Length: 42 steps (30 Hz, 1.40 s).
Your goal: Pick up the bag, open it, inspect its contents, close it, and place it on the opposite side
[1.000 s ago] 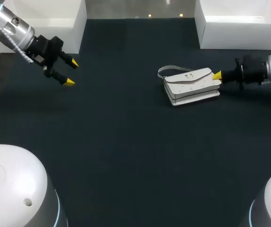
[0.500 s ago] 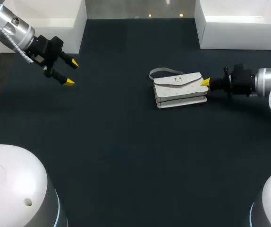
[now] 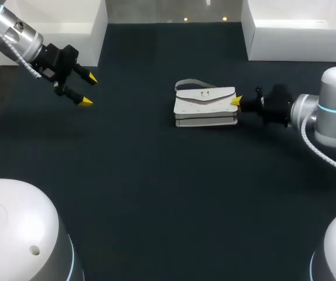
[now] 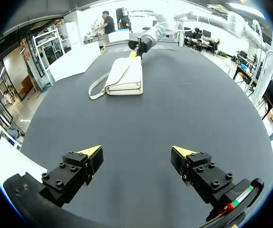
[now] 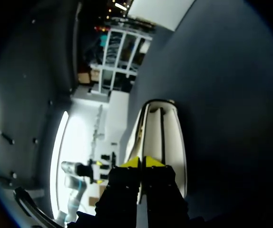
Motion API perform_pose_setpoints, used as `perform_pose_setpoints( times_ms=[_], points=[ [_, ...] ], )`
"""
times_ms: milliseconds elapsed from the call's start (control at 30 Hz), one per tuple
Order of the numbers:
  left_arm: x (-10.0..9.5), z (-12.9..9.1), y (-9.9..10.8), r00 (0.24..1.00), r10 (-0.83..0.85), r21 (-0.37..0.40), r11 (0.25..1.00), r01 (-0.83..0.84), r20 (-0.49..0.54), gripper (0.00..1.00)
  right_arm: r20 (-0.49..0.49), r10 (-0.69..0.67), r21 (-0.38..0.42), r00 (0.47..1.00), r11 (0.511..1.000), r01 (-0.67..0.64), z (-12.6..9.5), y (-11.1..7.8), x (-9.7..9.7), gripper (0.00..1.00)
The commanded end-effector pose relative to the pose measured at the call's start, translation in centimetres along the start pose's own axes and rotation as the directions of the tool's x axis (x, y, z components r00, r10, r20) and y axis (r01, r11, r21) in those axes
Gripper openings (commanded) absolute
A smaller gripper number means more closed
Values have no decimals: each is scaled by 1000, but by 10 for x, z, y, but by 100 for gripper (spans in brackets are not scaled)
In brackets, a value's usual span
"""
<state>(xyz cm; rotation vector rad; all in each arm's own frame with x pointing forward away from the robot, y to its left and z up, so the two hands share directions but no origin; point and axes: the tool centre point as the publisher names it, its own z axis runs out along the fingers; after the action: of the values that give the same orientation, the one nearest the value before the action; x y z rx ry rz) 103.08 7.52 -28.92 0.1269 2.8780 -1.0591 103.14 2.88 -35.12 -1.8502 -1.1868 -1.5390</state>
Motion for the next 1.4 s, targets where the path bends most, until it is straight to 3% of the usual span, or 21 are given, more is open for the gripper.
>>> perform_pose_setpoints(
  times_ms=[33, 667, 1400],
  points=[
    [0, 1, 1, 1000, 1, 2, 1000, -1, 1, 100, -16, -4, -100, 1000, 995, 2, 12, -6, 2, 0],
    [0, 1, 1, 1000, 1, 2, 1000, -1, 1, 100, -61, 19, 60, 998, 998, -15, 47, -19, 13, 0],
    [0, 1, 1, 1000, 1, 2, 1000, -1, 1, 100, -65, 11, 90, 998, 996, -5, 81, -49, 25, 0]
  ],
)
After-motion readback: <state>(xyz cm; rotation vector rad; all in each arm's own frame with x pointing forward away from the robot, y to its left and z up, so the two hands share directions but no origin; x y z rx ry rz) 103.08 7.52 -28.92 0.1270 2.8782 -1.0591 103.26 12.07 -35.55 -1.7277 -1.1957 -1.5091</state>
